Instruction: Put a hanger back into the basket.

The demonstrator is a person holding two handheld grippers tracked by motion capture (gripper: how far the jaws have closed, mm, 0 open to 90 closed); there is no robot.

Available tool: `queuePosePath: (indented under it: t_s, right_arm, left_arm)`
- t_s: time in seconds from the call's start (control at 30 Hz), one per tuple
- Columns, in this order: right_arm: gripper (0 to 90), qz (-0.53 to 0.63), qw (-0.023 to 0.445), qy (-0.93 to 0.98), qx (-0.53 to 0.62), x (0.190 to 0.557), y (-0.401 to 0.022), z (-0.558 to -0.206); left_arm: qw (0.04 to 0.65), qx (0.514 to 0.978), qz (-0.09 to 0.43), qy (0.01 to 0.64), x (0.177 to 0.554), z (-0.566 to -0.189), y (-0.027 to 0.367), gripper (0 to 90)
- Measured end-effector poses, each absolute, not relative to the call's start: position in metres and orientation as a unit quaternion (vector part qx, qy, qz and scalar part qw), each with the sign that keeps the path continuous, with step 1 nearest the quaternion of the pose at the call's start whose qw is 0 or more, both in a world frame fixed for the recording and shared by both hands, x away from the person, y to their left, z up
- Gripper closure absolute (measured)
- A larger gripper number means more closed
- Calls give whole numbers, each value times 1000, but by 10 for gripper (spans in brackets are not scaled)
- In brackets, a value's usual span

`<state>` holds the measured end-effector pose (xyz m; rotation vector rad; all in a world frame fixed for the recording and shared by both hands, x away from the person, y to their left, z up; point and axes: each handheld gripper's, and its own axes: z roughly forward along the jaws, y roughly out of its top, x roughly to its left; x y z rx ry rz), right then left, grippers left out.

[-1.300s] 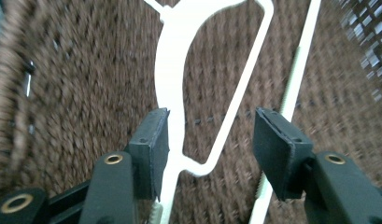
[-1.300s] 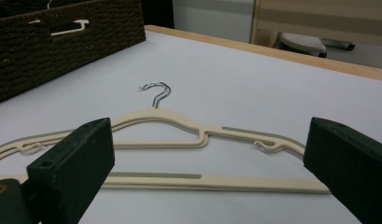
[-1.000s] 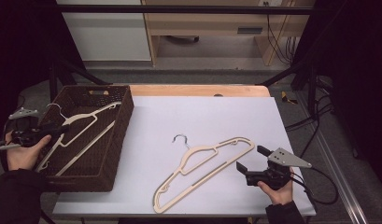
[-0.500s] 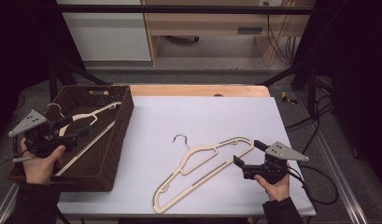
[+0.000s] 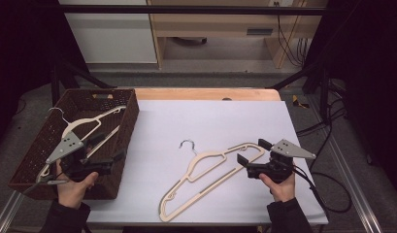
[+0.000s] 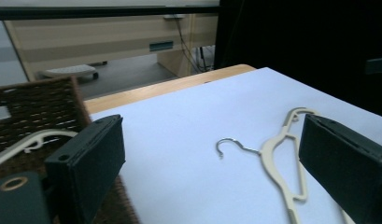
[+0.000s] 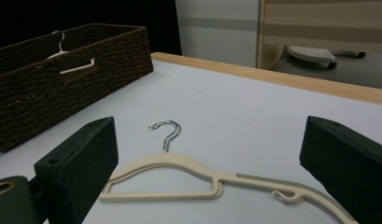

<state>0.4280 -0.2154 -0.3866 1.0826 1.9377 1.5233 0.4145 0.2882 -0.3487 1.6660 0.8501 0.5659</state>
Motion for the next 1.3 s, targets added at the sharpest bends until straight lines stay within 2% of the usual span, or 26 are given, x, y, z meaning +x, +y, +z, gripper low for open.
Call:
queuePosePath:
  t_s: [0.6, 1.03, 1.3]
  right_arm:
    - [55, 542, 207, 715, 390, 451, -183, -385]
    - [86, 525, 192, 738, 377, 471, -151, -391]
    - [136, 502, 180, 756, 380, 489, -125, -398]
  left_arm:
    - [559, 744, 186, 315, 401, -384, 237, 72]
    - [529, 776, 156, 306, 401, -412, 217, 73]
    - [517, 785, 138, 312, 402, -426, 216, 73]
